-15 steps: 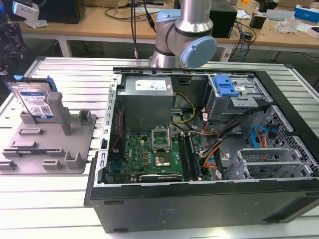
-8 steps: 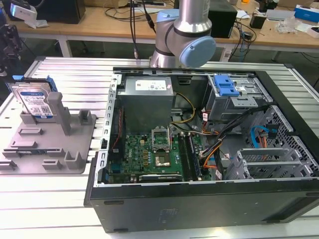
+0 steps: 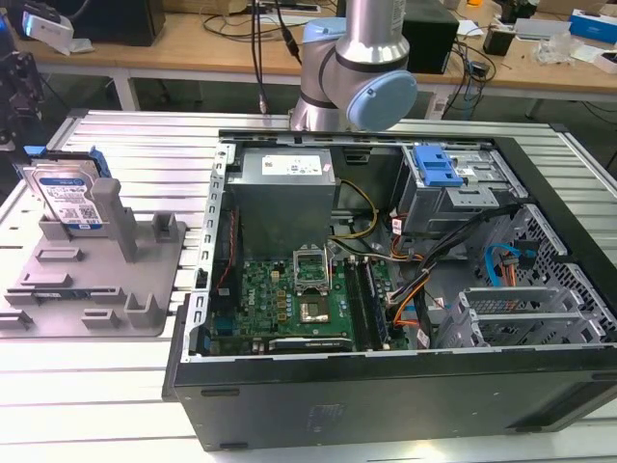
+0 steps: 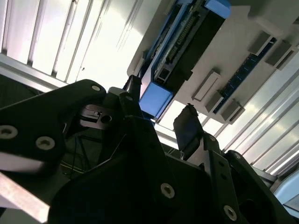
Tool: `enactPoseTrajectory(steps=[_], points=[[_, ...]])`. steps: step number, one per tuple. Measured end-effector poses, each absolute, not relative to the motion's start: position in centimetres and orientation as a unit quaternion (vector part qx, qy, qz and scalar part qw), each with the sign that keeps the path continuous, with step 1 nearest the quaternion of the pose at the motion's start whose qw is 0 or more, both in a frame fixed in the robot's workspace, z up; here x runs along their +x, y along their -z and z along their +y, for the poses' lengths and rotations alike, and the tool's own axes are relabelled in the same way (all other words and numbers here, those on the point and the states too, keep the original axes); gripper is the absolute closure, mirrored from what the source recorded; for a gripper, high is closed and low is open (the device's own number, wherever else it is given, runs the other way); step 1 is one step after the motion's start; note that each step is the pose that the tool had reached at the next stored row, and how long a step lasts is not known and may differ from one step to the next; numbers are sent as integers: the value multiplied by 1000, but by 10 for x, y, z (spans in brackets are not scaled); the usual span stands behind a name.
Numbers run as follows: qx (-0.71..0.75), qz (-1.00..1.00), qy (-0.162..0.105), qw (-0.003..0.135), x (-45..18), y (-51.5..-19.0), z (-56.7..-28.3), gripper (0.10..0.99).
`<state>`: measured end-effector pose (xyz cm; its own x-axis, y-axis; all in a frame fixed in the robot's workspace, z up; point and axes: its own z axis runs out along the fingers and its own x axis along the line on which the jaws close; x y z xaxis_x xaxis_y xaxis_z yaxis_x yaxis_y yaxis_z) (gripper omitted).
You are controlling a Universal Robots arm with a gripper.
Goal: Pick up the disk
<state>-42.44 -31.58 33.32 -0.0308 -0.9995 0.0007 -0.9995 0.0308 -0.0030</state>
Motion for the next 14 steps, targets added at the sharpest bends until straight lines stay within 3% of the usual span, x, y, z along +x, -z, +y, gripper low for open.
enactPoseTrajectory(steps=[14], points=[[-696, 718, 1, 1, -423, -320, -316, 529]])
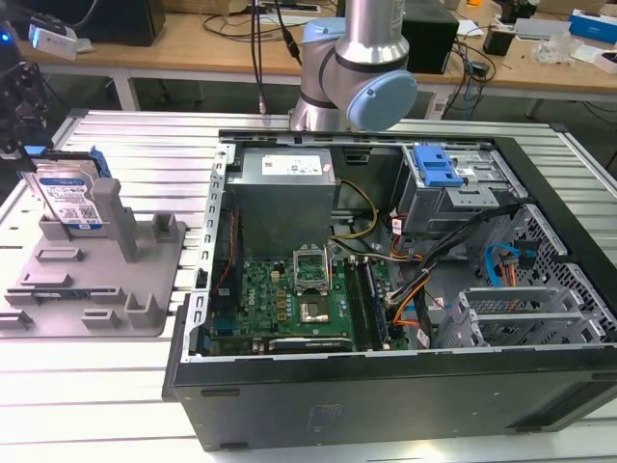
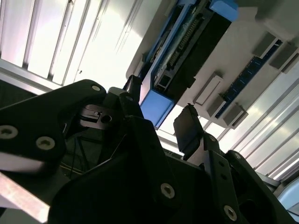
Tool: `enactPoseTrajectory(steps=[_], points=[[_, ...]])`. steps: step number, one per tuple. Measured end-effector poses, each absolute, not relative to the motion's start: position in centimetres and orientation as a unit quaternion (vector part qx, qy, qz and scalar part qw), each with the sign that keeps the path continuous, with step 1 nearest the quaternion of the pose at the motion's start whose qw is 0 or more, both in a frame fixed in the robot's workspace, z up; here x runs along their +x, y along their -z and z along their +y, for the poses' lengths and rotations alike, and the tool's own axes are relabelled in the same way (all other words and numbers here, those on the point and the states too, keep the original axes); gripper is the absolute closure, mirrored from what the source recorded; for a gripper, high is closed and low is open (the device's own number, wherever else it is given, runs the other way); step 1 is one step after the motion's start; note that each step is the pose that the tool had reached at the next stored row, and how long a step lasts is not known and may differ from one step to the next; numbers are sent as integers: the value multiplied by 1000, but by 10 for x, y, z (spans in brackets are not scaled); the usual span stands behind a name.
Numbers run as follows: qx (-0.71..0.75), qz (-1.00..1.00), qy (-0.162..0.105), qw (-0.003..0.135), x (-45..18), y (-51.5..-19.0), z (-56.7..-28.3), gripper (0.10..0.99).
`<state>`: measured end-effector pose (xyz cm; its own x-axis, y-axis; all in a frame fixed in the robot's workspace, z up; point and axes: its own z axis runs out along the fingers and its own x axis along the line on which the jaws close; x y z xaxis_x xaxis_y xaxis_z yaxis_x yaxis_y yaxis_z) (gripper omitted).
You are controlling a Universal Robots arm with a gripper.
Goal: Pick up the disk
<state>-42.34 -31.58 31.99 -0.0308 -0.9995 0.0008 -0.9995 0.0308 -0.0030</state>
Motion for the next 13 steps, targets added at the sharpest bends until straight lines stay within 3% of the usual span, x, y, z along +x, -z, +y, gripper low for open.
enactPoseTrajectory(steps=[13], points=[[-696, 718, 1, 1, -423, -306, -316, 529]])
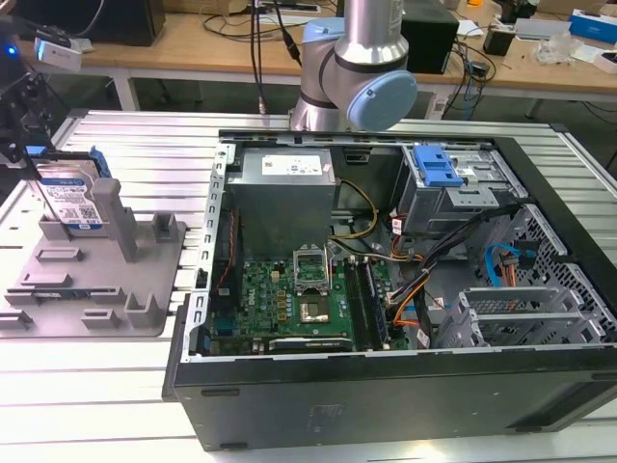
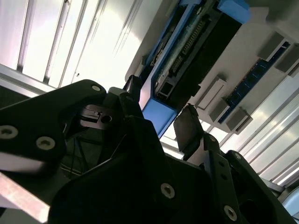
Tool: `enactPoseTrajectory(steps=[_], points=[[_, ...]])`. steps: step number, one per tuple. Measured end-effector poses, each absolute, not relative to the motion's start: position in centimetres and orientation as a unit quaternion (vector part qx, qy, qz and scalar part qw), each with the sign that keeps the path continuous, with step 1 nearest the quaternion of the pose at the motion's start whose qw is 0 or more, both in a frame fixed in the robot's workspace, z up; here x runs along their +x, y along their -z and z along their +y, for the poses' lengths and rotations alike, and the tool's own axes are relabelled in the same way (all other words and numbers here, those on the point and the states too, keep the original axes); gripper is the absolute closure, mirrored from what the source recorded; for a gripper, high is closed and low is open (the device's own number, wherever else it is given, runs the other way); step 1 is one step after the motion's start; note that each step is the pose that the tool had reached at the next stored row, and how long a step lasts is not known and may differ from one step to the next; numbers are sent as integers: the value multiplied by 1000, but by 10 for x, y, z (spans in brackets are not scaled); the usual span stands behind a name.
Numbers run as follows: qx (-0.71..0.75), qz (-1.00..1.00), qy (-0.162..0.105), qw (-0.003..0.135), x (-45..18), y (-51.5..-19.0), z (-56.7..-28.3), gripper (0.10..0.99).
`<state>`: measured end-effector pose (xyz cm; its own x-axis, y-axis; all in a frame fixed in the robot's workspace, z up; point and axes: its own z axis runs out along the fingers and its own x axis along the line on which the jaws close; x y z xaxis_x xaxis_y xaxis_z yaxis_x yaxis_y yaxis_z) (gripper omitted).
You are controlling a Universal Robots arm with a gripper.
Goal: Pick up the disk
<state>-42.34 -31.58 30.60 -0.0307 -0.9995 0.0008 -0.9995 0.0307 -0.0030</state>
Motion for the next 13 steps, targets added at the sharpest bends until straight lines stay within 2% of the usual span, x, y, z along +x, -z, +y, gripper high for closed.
enactPoseTrajectory(steps=[4, 5, 13], points=[[-696, 718, 1, 1, -423, -302, -316, 541], [-696, 718, 1, 1, -423, -302, -316, 616], [-696, 718, 1, 1, -423, -300, -316, 616]])
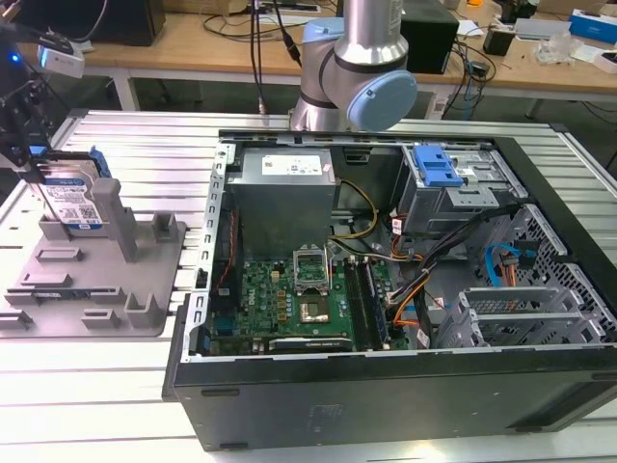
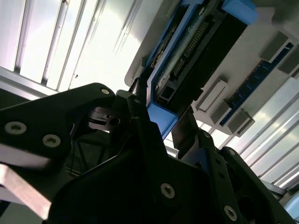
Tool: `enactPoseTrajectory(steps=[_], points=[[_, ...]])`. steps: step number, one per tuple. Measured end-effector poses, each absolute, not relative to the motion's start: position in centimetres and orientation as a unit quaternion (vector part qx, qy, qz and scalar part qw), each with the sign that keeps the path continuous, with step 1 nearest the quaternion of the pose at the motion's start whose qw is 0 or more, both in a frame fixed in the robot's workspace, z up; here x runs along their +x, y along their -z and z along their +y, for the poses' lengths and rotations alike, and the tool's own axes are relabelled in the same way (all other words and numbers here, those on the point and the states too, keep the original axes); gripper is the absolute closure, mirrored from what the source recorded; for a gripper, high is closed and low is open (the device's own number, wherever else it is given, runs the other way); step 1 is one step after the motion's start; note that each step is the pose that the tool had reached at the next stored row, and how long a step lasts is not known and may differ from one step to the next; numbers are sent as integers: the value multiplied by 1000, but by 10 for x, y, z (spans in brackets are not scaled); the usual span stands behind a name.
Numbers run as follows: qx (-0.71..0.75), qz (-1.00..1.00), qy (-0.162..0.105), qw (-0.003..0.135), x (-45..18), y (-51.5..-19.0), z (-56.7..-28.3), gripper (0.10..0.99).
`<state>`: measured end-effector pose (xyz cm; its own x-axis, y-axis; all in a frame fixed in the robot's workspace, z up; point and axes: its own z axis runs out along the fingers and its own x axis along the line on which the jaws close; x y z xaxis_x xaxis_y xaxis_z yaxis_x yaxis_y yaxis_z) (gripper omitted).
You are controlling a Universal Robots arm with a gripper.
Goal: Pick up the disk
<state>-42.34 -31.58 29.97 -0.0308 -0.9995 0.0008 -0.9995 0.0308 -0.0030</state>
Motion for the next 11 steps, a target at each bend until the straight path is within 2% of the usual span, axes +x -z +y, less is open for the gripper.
enactPoseTrajectory(steps=[11], points=[[-696, 718, 1, 1, -423, -297, -316, 616]])
